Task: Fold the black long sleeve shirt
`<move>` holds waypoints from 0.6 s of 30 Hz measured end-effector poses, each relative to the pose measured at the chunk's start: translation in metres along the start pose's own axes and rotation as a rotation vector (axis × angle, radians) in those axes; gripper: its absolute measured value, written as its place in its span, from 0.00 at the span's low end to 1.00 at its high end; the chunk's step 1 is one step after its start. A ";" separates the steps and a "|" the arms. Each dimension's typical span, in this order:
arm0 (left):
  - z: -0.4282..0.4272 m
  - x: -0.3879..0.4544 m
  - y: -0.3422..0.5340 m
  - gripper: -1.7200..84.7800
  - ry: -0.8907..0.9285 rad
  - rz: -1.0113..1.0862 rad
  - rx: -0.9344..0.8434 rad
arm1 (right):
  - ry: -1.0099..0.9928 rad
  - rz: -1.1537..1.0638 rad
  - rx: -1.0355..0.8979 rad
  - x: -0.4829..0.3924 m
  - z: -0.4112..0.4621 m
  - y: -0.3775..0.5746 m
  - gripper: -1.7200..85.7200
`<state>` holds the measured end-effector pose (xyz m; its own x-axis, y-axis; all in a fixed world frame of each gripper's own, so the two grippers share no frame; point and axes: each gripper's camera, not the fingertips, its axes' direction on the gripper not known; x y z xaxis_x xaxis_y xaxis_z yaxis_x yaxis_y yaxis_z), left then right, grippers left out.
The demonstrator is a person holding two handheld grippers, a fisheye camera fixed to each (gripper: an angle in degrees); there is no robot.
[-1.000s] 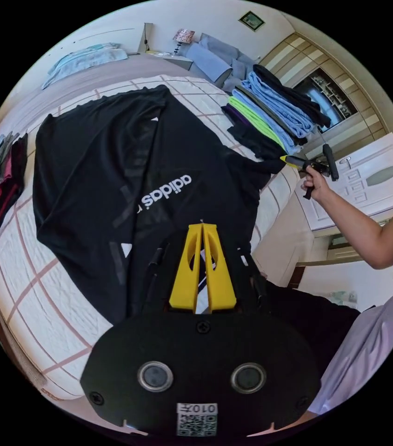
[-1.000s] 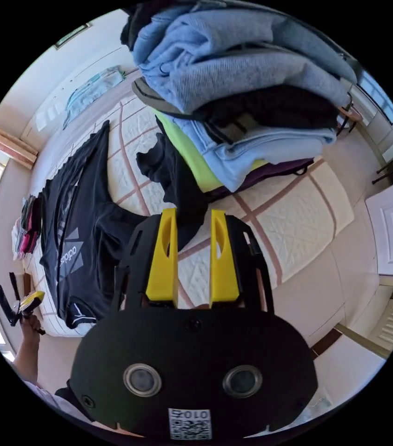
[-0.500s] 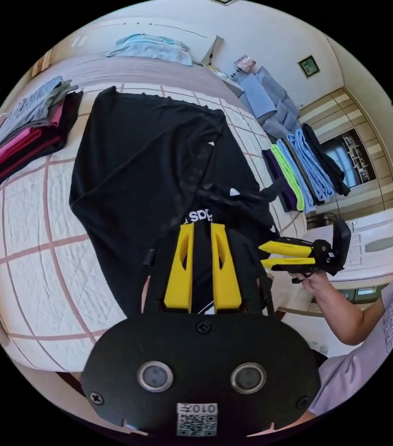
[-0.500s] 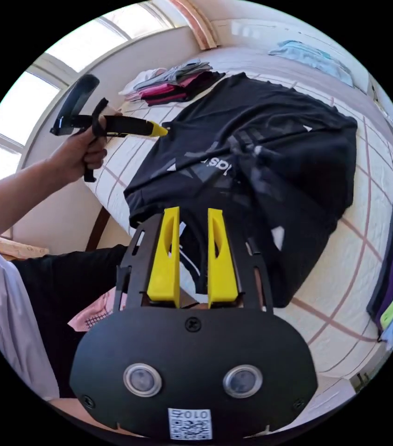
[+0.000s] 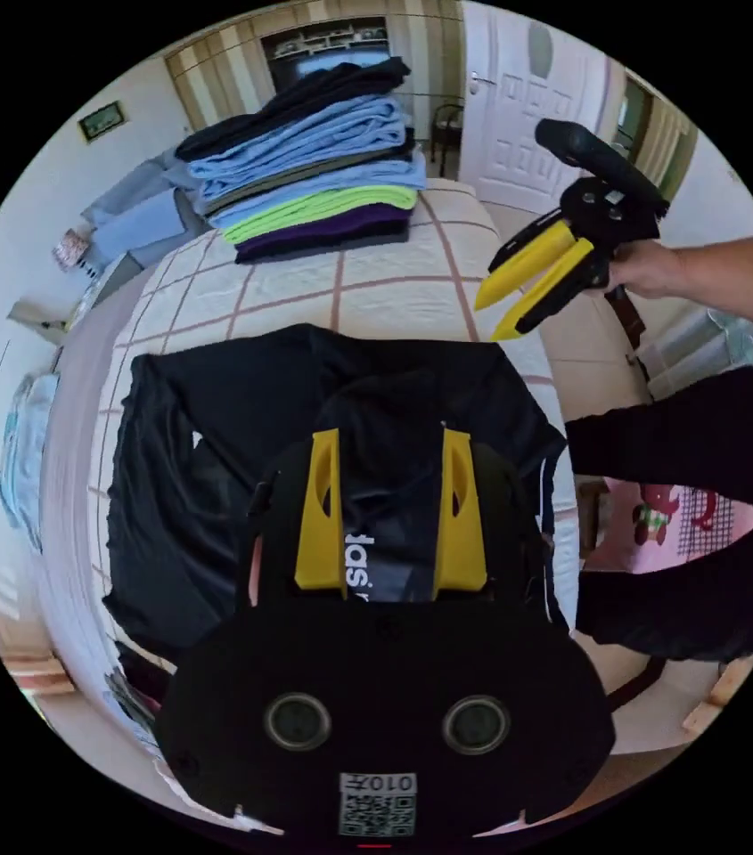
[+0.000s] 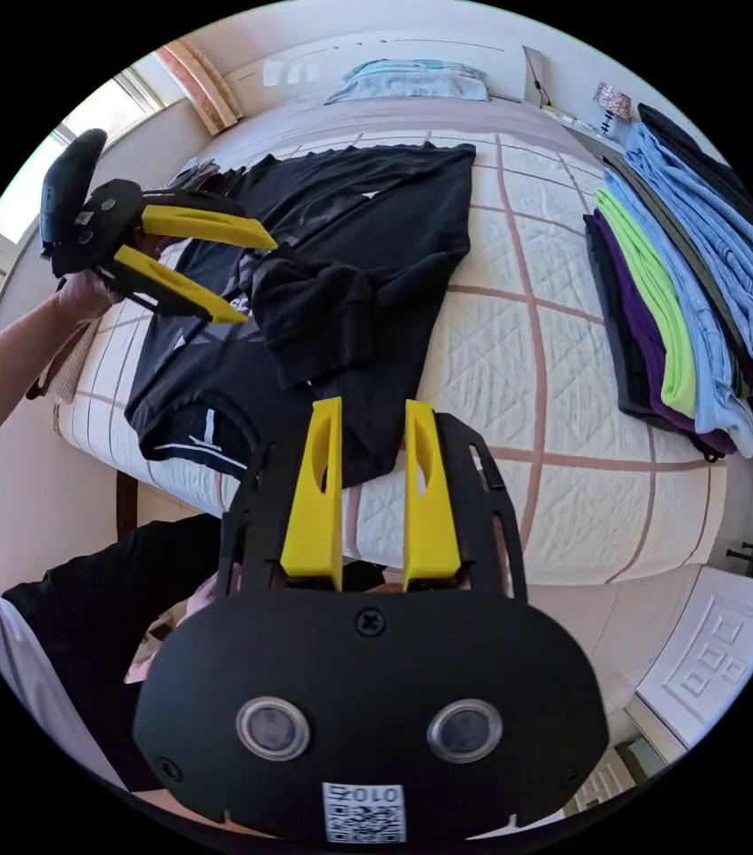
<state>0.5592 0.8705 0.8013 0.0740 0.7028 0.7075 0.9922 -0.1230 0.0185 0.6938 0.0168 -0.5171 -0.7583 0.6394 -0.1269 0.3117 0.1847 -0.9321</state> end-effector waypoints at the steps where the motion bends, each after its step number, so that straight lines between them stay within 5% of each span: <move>1: 0.006 0.013 -0.019 0.16 0.026 0.138 -0.014 | 0.004 0.000 -0.002 0.000 0.001 0.001 0.15; 5: 0.046 0.075 -0.038 0.15 -0.081 0.598 -0.200 | -0.008 -0.002 -0.029 0.000 0.009 0.005 0.14; 10: 0.063 0.075 -0.018 0.08 -0.345 0.680 -0.223 | -0.029 0.007 0.000 0.002 0.009 0.001 0.13; 12: 0.046 0.049 -0.022 0.07 -0.210 0.572 -0.181 | -0.029 0.015 -0.001 0.005 0.011 -0.003 0.13; 16: -0.003 -0.055 -0.009 0.05 0.484 0.235 -0.007 | -0.066 0.008 0.007 0.007 0.013 -0.013 0.13; 18: -0.019 -0.096 0.012 0.05 0.501 0.091 0.067 | -0.060 -0.036 -0.009 0.000 0.020 -0.020 0.14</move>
<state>0.5624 0.7878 0.7469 0.1195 0.2671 0.9562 0.9895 -0.1109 -0.0927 0.6759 -0.0022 -0.5054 -0.8022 0.5862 -0.1136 0.2883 0.2137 -0.9334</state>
